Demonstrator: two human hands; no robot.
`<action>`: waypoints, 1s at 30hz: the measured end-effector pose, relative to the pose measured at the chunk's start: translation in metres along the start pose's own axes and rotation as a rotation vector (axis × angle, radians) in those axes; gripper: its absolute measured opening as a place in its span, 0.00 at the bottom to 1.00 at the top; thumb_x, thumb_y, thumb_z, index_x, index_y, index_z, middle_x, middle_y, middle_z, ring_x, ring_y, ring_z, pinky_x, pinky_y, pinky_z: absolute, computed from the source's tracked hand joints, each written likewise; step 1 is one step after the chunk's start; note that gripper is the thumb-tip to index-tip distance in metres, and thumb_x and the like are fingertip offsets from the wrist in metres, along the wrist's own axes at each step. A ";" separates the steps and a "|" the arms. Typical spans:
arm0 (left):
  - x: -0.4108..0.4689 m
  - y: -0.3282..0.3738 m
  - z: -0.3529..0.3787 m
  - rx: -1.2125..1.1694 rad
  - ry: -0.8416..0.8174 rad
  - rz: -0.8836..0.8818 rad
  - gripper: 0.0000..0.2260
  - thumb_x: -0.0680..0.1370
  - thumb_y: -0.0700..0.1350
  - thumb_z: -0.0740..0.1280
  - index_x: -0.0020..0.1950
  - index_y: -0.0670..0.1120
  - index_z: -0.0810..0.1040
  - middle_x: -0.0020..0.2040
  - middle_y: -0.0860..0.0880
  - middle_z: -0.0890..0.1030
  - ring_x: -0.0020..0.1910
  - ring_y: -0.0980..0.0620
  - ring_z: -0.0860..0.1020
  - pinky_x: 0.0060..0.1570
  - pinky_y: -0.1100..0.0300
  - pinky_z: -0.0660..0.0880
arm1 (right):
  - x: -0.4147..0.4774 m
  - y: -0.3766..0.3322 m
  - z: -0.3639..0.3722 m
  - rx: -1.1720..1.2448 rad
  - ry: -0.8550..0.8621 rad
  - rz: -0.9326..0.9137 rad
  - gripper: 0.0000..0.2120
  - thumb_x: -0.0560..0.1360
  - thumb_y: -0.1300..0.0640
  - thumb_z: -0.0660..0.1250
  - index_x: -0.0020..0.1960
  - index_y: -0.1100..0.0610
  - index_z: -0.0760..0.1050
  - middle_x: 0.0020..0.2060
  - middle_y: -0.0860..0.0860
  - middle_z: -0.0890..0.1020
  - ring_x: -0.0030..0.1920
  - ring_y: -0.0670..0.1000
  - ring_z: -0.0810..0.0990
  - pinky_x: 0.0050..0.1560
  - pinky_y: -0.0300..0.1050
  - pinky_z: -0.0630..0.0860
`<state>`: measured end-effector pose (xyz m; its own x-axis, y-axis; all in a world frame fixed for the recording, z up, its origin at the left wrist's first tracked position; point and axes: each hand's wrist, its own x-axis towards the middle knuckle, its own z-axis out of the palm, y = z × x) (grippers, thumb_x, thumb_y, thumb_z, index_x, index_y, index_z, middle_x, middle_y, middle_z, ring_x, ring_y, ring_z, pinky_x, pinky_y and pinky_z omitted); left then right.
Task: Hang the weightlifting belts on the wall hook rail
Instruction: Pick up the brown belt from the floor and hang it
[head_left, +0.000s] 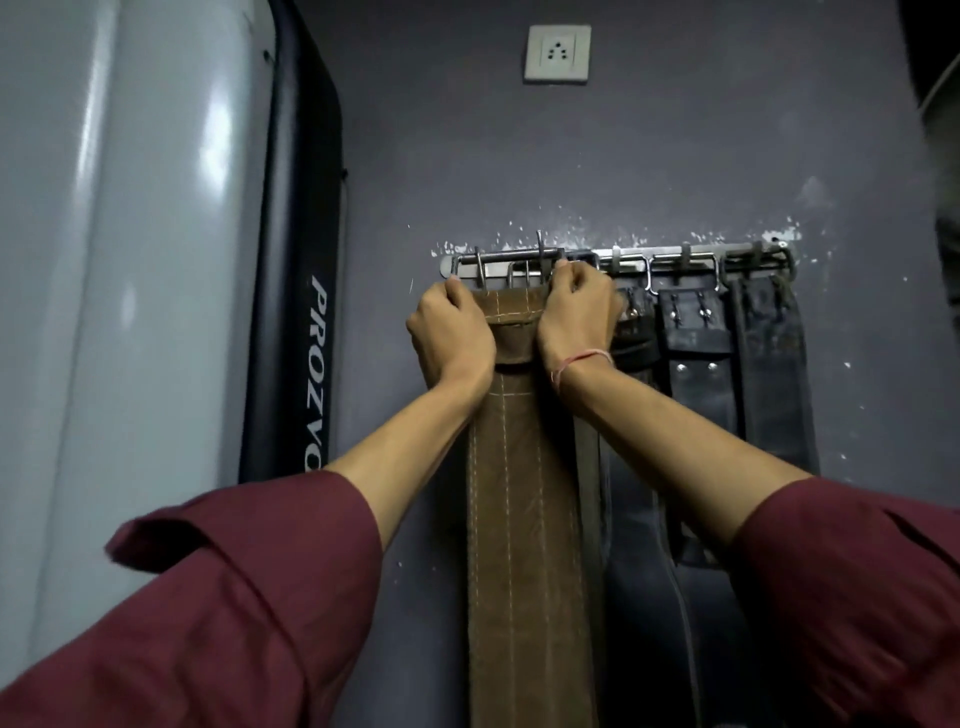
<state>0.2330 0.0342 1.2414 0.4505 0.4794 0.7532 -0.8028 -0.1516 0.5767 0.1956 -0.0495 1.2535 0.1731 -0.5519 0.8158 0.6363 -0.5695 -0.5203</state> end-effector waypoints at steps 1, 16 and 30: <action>0.013 -0.003 0.006 -0.001 0.000 0.016 0.18 0.83 0.47 0.54 0.37 0.41 0.73 0.42 0.38 0.80 0.40 0.40 0.79 0.32 0.58 0.65 | 0.009 0.001 0.011 0.004 0.014 -0.002 0.20 0.82 0.55 0.57 0.31 0.58 0.67 0.26 0.50 0.69 0.29 0.48 0.65 0.33 0.44 0.53; 0.106 -0.055 0.063 0.045 -0.105 -0.065 0.17 0.82 0.45 0.57 0.44 0.35 0.78 0.54 0.34 0.81 0.40 0.40 0.79 0.32 0.59 0.65 | 0.068 0.033 0.091 -0.179 0.029 0.013 0.15 0.83 0.55 0.56 0.42 0.59 0.74 0.39 0.56 0.76 0.38 0.54 0.72 0.27 0.42 0.58; 0.077 -0.067 0.049 0.035 -0.170 0.029 0.22 0.85 0.48 0.52 0.52 0.33 0.79 0.53 0.33 0.81 0.55 0.35 0.76 0.46 0.52 0.68 | 0.042 0.037 0.072 -0.297 -0.096 -0.137 0.20 0.84 0.53 0.52 0.57 0.67 0.74 0.42 0.58 0.77 0.36 0.52 0.70 0.38 0.43 0.62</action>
<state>0.3408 0.0385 1.2760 0.4893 0.3213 0.8107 -0.8038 -0.1943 0.5622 0.2806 -0.0503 1.2863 0.1805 -0.4062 0.8958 0.4138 -0.7948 -0.4438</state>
